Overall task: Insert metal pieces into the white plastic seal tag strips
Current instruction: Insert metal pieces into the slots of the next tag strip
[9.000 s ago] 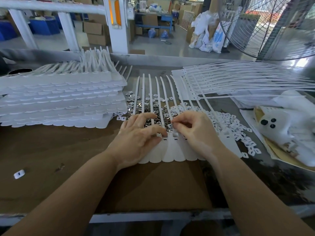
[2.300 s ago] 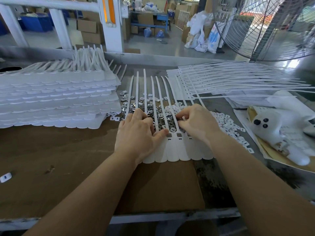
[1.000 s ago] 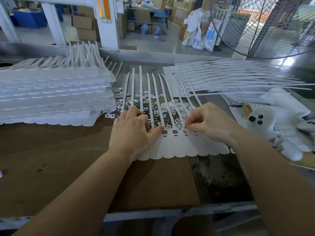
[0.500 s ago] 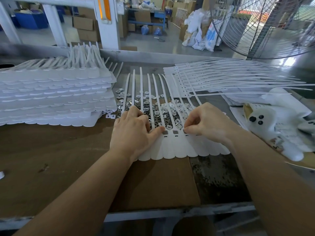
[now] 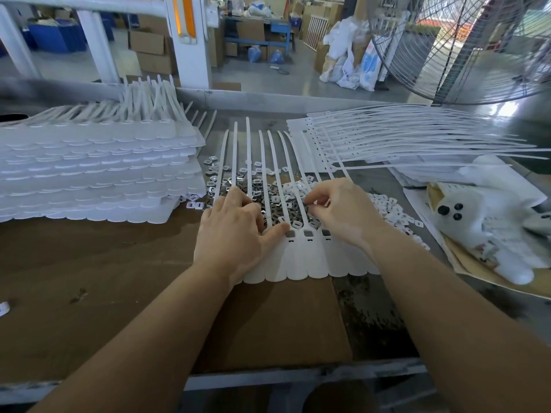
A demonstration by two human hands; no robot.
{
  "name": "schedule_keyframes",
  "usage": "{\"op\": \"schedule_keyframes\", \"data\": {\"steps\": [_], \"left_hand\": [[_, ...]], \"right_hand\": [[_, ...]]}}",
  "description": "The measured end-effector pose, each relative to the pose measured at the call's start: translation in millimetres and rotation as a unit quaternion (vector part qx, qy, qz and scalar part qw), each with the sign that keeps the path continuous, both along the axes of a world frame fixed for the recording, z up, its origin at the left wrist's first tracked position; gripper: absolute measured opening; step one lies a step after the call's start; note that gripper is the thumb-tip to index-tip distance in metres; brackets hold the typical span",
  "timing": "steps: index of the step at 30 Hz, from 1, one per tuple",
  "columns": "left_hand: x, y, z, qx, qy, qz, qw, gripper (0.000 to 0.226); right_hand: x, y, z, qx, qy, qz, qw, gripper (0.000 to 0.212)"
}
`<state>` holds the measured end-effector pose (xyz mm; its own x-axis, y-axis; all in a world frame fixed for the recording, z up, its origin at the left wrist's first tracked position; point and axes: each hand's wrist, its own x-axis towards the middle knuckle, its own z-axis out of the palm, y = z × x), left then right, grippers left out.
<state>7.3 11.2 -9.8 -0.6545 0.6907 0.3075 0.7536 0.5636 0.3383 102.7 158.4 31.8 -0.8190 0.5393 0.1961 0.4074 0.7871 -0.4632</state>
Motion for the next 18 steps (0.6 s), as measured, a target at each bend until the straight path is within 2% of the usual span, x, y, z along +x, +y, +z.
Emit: {"op": "schedule_keyframes", "data": {"steps": [4, 11, 15, 18], "left_hand": [[0.0, 0.2, 0.0, 0.003, 0.001, 0.003, 1.0, 0.055], [-0.5, 0.2, -0.9, 0.009, 0.005, 0.004, 1.0, 0.053], [-0.6, 0.3, -1.3, 0.007, 0.008, 0.005, 1.0, 0.051], [-0.3, 0.1, -1.0, 0.009, 0.006, 0.005, 1.0, 0.052]], "right_hand": [[-6.1, 0.1, -4.1, 0.015, -0.018, -0.005, 1.0, 0.02], [-5.3, -3.2, -9.3, 0.024, 0.024, -0.034, 0.999, 0.012], [-6.0, -3.4, -9.0, -0.025, 0.053, -0.041, 0.997, 0.008], [-5.7, -0.5, -5.7, -0.068, 0.085, -0.053, 0.993, 0.015]]}}
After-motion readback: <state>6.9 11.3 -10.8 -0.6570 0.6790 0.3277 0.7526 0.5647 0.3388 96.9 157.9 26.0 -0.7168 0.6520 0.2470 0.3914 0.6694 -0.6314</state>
